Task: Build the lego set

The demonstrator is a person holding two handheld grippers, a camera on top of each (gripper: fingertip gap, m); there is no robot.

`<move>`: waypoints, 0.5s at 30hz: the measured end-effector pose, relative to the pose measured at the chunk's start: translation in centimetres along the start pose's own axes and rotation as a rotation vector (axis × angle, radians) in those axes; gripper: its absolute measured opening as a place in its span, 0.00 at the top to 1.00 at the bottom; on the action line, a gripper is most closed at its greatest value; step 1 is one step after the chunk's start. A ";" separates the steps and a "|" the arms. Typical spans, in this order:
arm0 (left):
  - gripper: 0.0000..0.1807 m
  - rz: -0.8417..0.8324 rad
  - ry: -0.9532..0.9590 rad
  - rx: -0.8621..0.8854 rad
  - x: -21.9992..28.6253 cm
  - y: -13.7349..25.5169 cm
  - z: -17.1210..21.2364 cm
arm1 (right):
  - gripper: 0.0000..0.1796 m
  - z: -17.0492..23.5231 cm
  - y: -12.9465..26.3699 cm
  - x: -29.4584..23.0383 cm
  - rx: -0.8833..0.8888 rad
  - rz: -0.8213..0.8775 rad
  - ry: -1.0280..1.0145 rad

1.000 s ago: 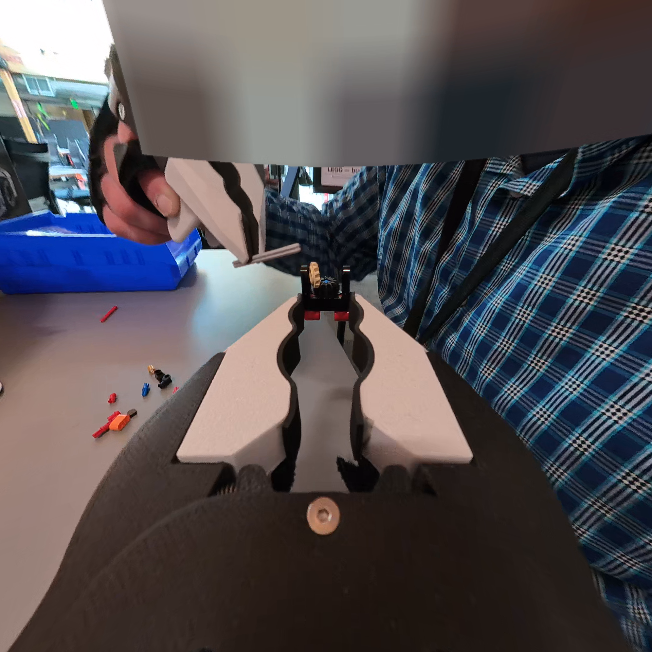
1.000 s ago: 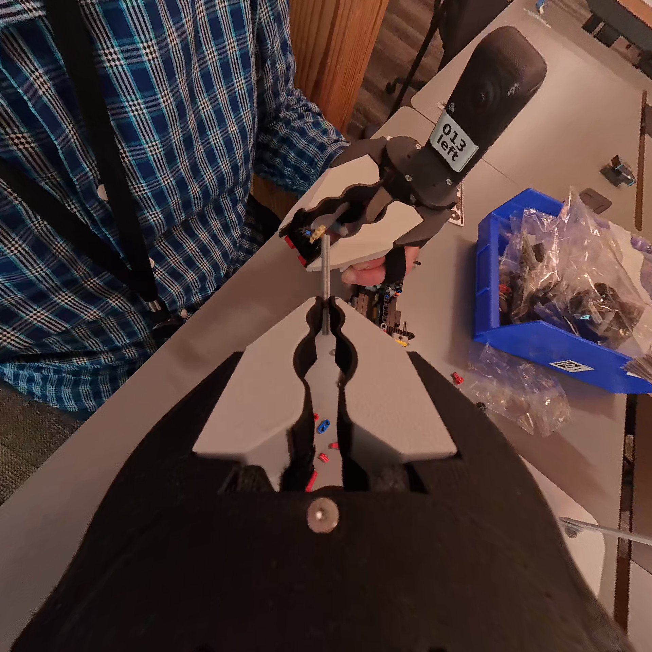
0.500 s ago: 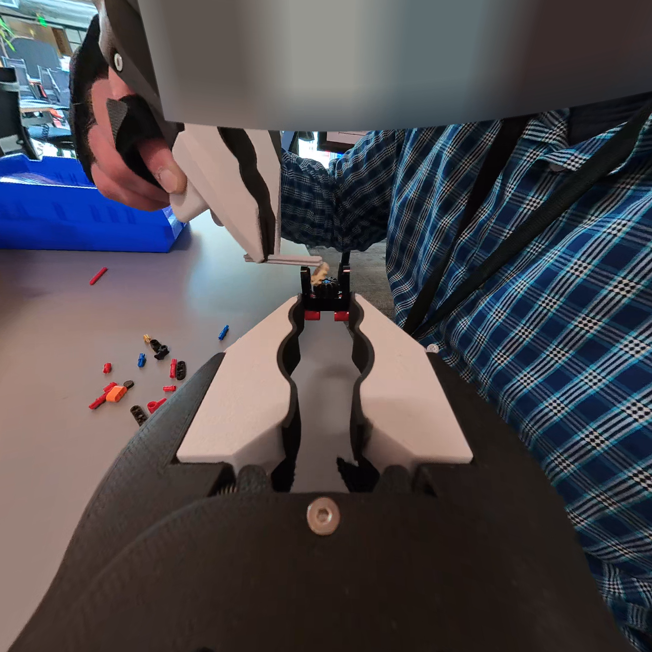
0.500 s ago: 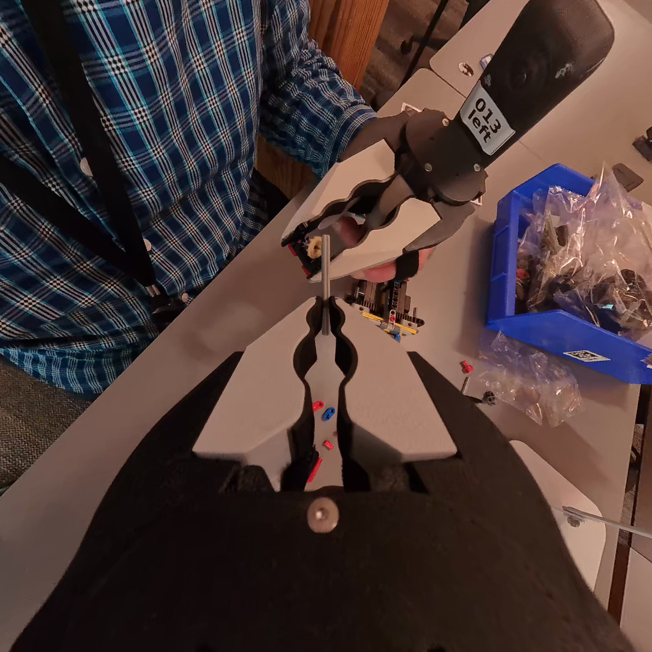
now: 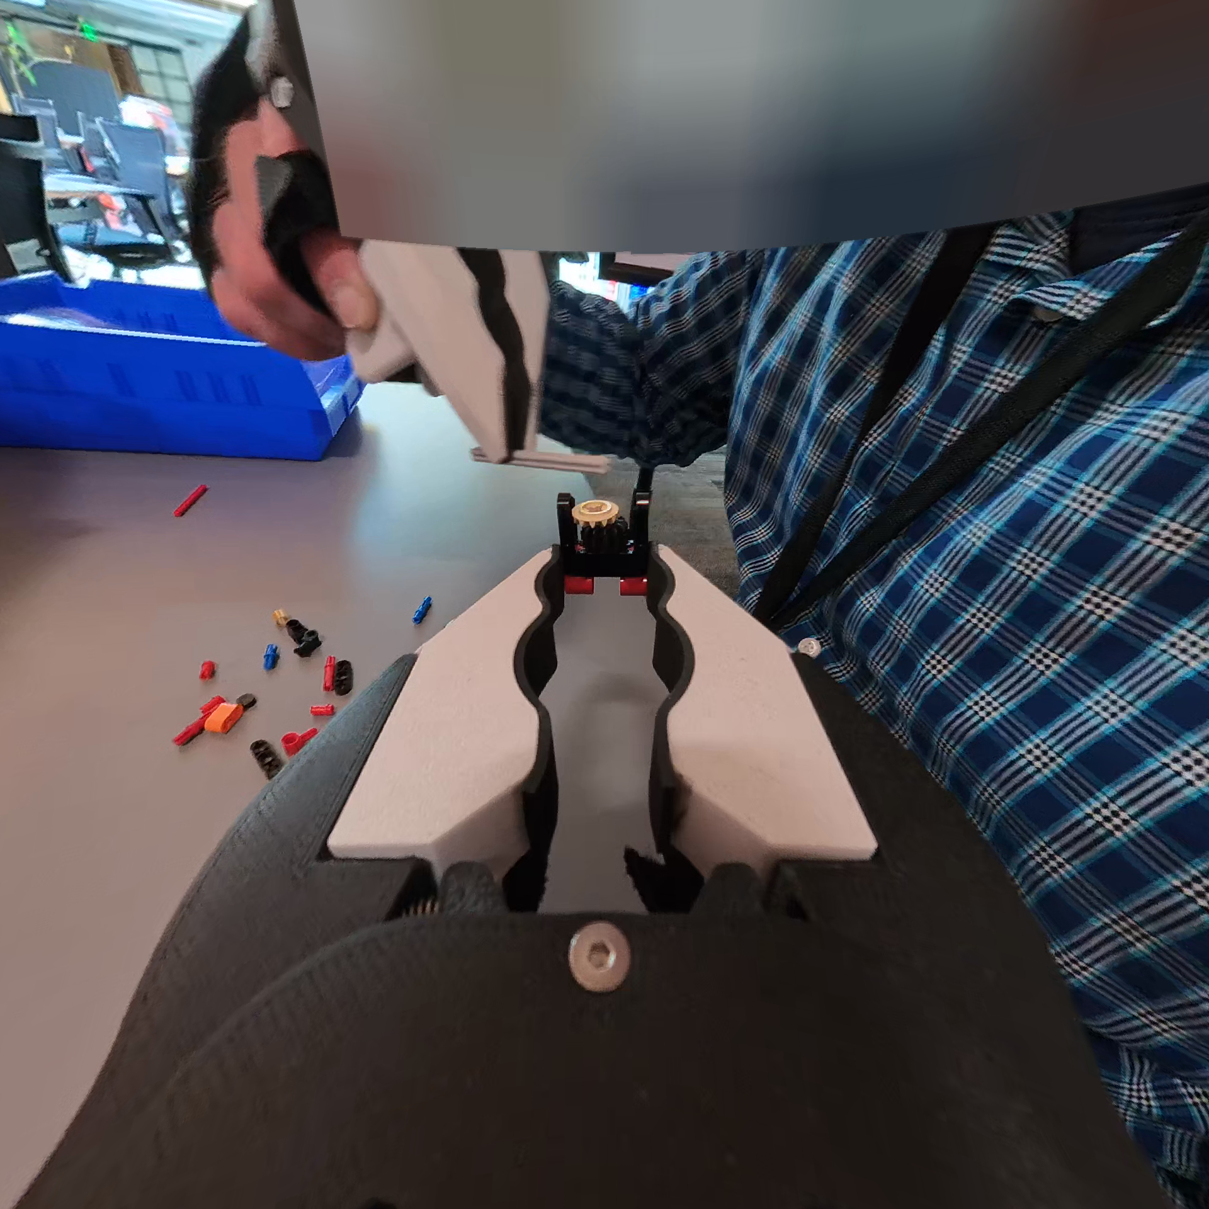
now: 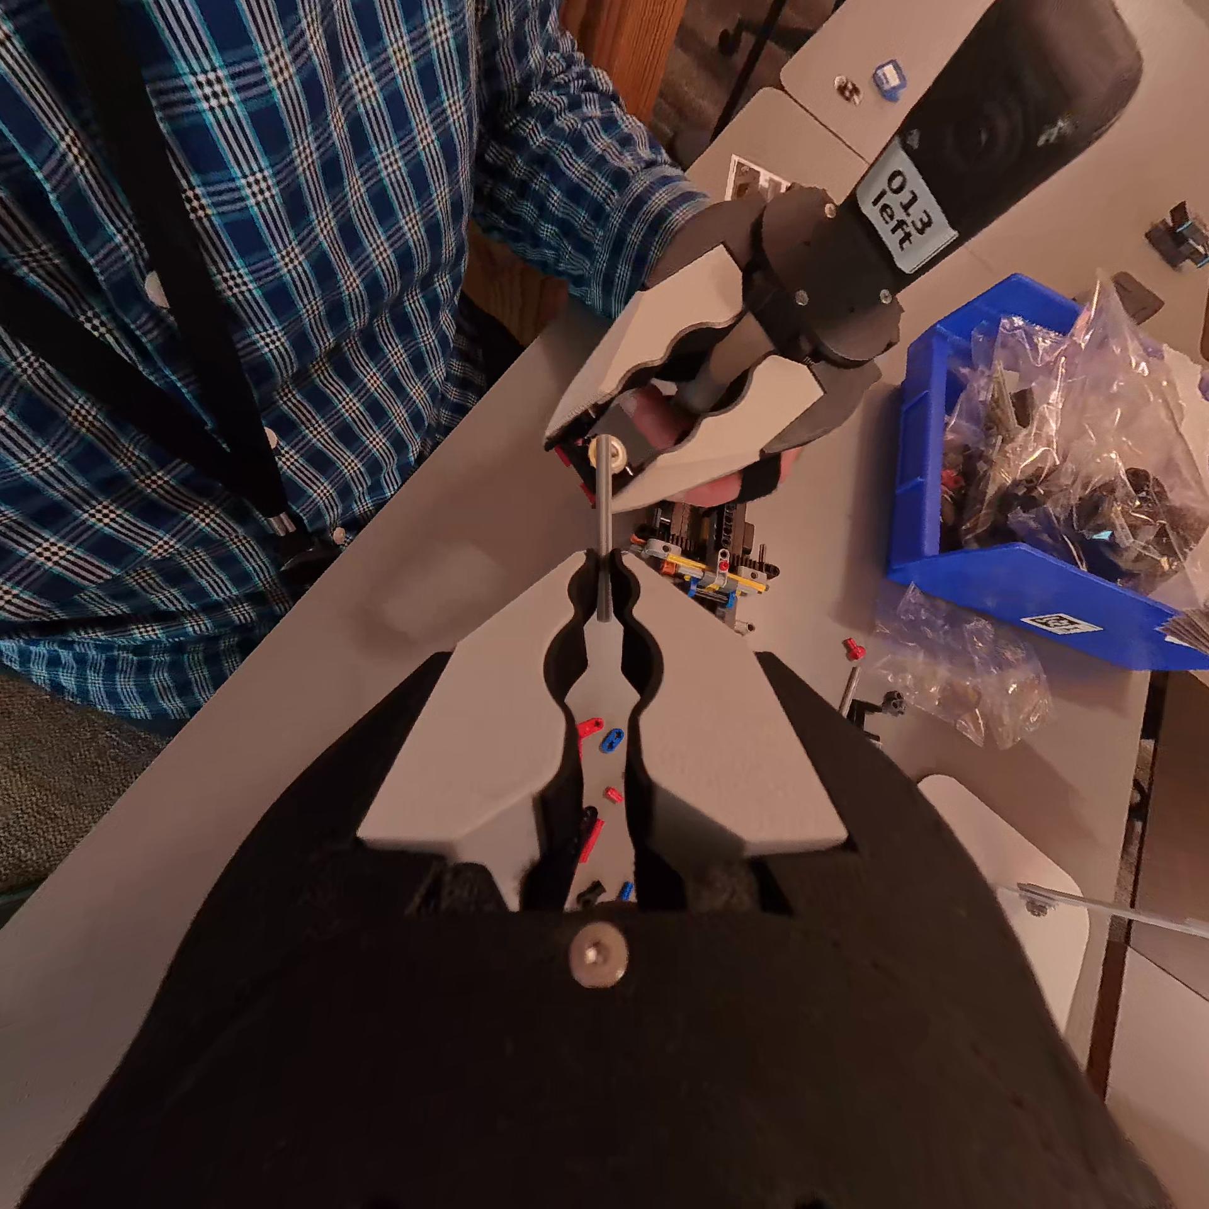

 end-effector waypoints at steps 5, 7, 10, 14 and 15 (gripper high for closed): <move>0.87 -0.093 -0.003 -0.036 -0.4 0.0 0.0 | 1.00 0.9 0.0 -0.9 -0.094 0.094 -0.063; 0.87 -0.128 -0.007 -0.049 -0.5 -0.1 0.1 | 1.00 1.6 0.2 -1.5 -0.118 0.133 -0.108; 0.87 -0.144 -0.010 -0.058 -0.5 -0.6 0.1 | 1.00 1.7 0.2 -2.3 -0.117 0.166 -0.155; 0.87 -0.150 0.000 -0.052 -0.7 -0.8 0.1 | 1.00 1.6 0.9 -2.3 -0.126 0.229 -0.166; 0.87 -0.153 0.002 -0.052 -0.7 -0.8 0.1 | 1.00 1.5 1.2 -2.2 -0.127 0.245 -0.156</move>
Point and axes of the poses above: each gripper's, where its closed fingertips meet, y back along the fingers, z out of its underside, x = y × z across the jaws, the point moved 8 cm from there along y, back along the fingers, and after that the axes turned 11 degrees about z, right-handed, at the moved point
